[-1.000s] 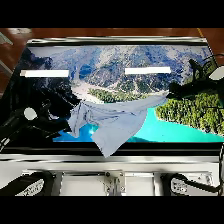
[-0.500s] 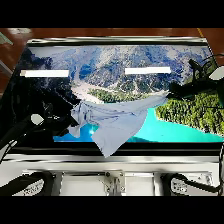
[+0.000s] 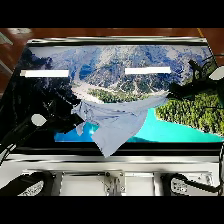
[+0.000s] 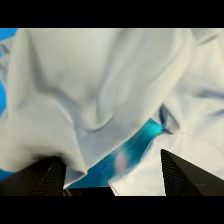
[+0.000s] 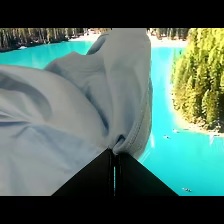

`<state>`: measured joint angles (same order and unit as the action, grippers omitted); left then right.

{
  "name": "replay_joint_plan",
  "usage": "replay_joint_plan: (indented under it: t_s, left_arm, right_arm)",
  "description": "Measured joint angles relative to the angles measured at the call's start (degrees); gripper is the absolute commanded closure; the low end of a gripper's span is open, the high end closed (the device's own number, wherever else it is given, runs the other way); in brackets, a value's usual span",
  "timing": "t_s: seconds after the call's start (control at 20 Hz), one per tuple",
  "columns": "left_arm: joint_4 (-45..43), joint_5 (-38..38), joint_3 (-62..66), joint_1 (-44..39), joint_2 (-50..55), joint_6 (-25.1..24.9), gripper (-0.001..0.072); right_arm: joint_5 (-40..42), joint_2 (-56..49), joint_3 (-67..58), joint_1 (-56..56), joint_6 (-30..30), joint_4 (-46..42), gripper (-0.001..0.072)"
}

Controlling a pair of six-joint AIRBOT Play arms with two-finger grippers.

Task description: Fold the shirts.

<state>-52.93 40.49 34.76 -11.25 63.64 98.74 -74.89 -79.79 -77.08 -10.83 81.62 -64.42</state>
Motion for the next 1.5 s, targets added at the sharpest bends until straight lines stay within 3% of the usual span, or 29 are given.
replay_joint_plan:
  t_s: [0.5, 0.55, 0.65, 0.7, 1.0, 1.25, 1.5]
  left_arm:
    - [-1.5, 1.0, 0.2, -0.2, 6.4, -0.5, 0.0022]
    - [-0.4, 0.2, 0.2, -0.2, 7.4, -0.5, 0.0089]
    - [1.9, -1.7, 0.2, -0.2, 8.9, -0.5, 0.0599]
    - [2.4, -2.2, 0.2, -0.2, 9.4, -0.5, 0.0668]
    - [4.2, -1.2, 3.8, 1.2, 6.4, -3.5, 0.0669]
    - [0.4, 0.4, 17.2, 4.7, -11.1, -5.9, 0.0669]
    - [-5.7, 0.7, 35.5, 14.1, -27.1, -4.6, 0.0669]
  right_arm:
    - [0.4, 0.0, 0.0, 0.0, -0.4, 0.0, 0.0659]
    - [0.4, 0.0, 0.0, 0.0, -0.4, 0.0, 0.0659]
    - [0.4, 0.0, 0.0, 0.0, -0.5, 0.0, 0.0659]
    - [0.4, 0.0, 0.0, 0.0, -0.5, 0.0, 0.0659]
    - [-0.1, 0.5, -0.1, 0.0, -1.0, 2.0, 0.0660]
    - [2.8, 6.5, -5.9, 0.0, -6.1, 6.2, 0.0660]
    - [15.0, 16.9, -19.6, 0.0, -5.8, 4.8, 0.0661]
